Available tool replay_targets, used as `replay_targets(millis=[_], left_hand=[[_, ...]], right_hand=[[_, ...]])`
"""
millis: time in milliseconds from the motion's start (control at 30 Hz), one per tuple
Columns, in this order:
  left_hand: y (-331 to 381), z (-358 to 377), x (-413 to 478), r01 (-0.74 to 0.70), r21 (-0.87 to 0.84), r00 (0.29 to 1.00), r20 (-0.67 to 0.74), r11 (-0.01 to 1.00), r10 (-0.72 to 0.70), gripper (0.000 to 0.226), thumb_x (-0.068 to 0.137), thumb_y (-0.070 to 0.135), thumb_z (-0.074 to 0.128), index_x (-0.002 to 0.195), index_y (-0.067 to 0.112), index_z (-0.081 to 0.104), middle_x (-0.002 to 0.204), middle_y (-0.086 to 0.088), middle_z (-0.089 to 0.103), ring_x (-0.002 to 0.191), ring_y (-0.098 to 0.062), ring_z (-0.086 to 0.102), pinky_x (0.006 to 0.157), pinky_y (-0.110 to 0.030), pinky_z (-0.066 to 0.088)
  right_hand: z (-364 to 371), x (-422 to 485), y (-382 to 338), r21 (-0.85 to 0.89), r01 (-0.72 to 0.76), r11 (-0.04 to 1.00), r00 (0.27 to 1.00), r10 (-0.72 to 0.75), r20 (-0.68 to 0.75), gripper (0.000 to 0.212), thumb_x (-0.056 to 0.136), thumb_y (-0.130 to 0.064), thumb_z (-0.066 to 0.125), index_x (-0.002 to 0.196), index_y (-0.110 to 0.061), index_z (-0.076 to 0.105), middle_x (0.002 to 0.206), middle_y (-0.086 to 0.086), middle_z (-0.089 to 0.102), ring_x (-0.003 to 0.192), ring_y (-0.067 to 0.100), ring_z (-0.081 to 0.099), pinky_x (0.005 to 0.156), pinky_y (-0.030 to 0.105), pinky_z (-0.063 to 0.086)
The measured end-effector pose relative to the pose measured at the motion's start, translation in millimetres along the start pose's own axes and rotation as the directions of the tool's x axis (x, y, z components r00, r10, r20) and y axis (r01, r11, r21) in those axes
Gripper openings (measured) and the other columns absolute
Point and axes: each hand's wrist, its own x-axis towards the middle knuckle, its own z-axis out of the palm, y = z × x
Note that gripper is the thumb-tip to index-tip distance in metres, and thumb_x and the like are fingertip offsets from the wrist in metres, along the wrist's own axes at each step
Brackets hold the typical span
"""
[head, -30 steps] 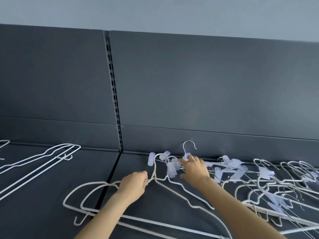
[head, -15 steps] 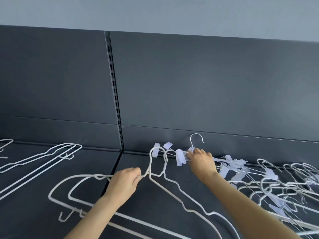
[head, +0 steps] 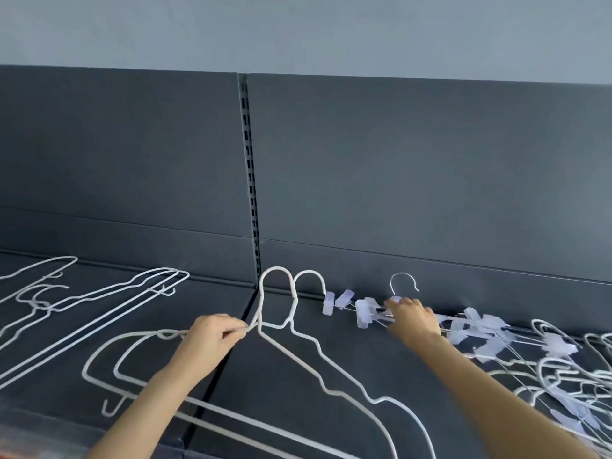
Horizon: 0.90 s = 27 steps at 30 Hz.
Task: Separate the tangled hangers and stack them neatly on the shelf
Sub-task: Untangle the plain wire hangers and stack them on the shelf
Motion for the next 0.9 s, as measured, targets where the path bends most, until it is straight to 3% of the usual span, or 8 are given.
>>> replay_targets(millis=[133, 267, 333, 400, 533, 633, 700, 900], left_hand=[[-3, -22, 0, 0.046, 0.002, 0.999, -0.024, 0.999, -0.046, 0.009, 0.081, 0.011, 0.066, 0.075, 0.008, 0.072, 0.077, -0.011, 0.069, 0.077, -0.027, 0.063, 0.080, -0.037, 0.051], [-4, -39, -1, 0.081, -0.024, 0.995, -0.063, 0.996, -0.083, 0.023, 0.076, 0.035, 0.062, 0.063, 0.026, 0.046, 0.072, 0.006, 0.046, 0.069, -0.011, 0.042, 0.071, -0.028, 0.035], [4, -44, -4, 0.086, -0.027, 0.992, -0.088, 0.996, -0.088, 0.014, 0.076, 0.036, 0.060, 0.066, 0.035, 0.051, 0.073, 0.007, 0.046, 0.069, -0.011, 0.042, 0.072, -0.029, 0.035], [14, -49, -10, 0.091, -0.039, 0.987, -0.132, 0.995, -0.095, 0.019, 0.082, 0.023, 0.064, 0.068, 0.036, 0.063, 0.071, 0.008, 0.050, 0.069, -0.012, 0.046, 0.073, -0.029, 0.038], [25, -58, -33, 0.134, -0.015, 0.971, -0.199, 0.991, -0.134, 0.013, 0.083, 0.019, 0.064, 0.073, 0.025, 0.070, 0.068, 0.009, 0.055, 0.065, -0.009, 0.049, 0.072, -0.032, 0.044], [19, -66, -57, 0.219, 0.022, 0.950, -0.234, 0.975, -0.208, 0.024, 0.083, 0.024, 0.062, 0.062, 0.011, 0.062, 0.064, -0.005, 0.052, 0.065, -0.013, 0.044, 0.067, -0.033, 0.040], [16, -75, -66, 0.244, 0.042, 0.939, -0.261, 0.969, -0.225, 0.020, 0.083, 0.021, 0.062, 0.071, 0.006, 0.068, 0.063, -0.006, 0.056, 0.063, -0.013, 0.047, 0.065, -0.033, 0.040], [-19, -112, -79, 0.258, 0.082, 0.923, -0.314, 0.963, -0.221, 0.015, 0.083, 0.015, 0.061, 0.070, 0.009, 0.066, 0.057, 0.005, 0.049, 0.056, -0.011, 0.043, 0.061, -0.027, 0.038]], right_hand=[[-26, -18, -14, 0.107, 0.012, 0.994, 0.999, -0.008, -0.042, 0.037, 0.086, -0.018, 0.049, 0.123, -0.017, 0.046, 0.117, 0.008, 0.055, 0.112, 0.028, 0.048, 0.089, 0.036, 0.040], [-53, -65, -50, 0.355, 0.255, 0.899, 0.966, -0.225, -0.124, 0.016, 0.089, -0.034, 0.045, 0.078, -0.023, 0.047, 0.086, -0.001, 0.051, 0.082, 0.021, 0.047, 0.077, 0.034, 0.045], [-61, -89, -67, 0.342, 0.386, 0.857, 0.921, -0.377, -0.095, 0.018, 0.091, -0.044, 0.041, 0.081, -0.029, 0.043, 0.080, -0.007, 0.044, 0.081, 0.016, 0.041, 0.067, 0.022, 0.036], [-61, -99, -73, 0.234, 0.449, 0.862, 0.893, -0.433, -0.120, 0.027, 0.090, -0.050, 0.041, 0.104, -0.027, 0.047, 0.087, -0.005, 0.047, 0.082, 0.015, 0.042, 0.057, 0.018, 0.028], [-45, -88, -78, 0.210, 0.462, 0.862, 0.883, -0.423, -0.203, 0.026, 0.091, -0.030, 0.047, 0.111, -0.015, 0.053, 0.093, 0.001, 0.052, 0.081, 0.018, 0.051, 0.068, 0.023, 0.035], [-36, -88, -89, 0.191, 0.568, 0.800, 0.793, -0.471, -0.387, 0.015, 0.084, -0.013, 0.047, 0.078, -0.018, 0.059, 0.067, -0.003, 0.052, 0.053, 0.012, 0.043, 0.051, 0.019, 0.033], [-34, -92, -103, 0.255, 0.559, 0.789, 0.808, -0.451, -0.379, 0.023, 0.083, -0.010, 0.056, 0.065, -0.021, 0.049, 0.061, -0.005, 0.047, 0.045, 0.012, 0.034, 0.044, 0.020, 0.027], [-37, -85, -153, 0.398, 0.588, 0.705, 0.808, -0.484, -0.336, 0.008, 0.086, -0.014, 0.061, 0.087, -0.013, 0.068, 0.071, 0.004, 0.058, 0.069, 0.023, 0.058, 0.066, 0.032, 0.045]])
